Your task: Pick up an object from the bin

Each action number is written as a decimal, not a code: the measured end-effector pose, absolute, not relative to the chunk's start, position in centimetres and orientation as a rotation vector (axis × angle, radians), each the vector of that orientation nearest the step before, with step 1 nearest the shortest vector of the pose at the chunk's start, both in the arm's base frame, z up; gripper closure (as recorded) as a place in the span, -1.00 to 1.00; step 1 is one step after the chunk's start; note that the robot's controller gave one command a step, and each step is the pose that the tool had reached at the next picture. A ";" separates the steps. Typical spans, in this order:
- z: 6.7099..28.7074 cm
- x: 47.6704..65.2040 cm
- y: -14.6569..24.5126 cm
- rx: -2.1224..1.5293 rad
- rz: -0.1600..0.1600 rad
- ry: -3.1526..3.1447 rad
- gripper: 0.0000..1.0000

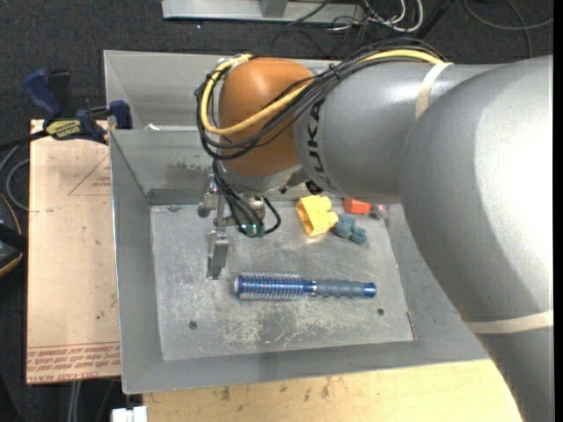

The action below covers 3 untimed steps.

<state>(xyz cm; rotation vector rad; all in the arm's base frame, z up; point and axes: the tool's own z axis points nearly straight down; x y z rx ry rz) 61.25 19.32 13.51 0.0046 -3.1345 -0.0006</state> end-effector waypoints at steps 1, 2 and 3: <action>16.5 56.4 11.3 0.005 0.005 -3.141 -1.00; 9.2 48.7 8.5 0.361 -0.001 -3.124 -1.00; 9.3 48.6 8.6 0.361 -0.002 -3.121 1.00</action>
Offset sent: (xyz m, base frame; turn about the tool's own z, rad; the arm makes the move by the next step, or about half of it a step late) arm -0.0486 -0.0751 0.0291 -0.0078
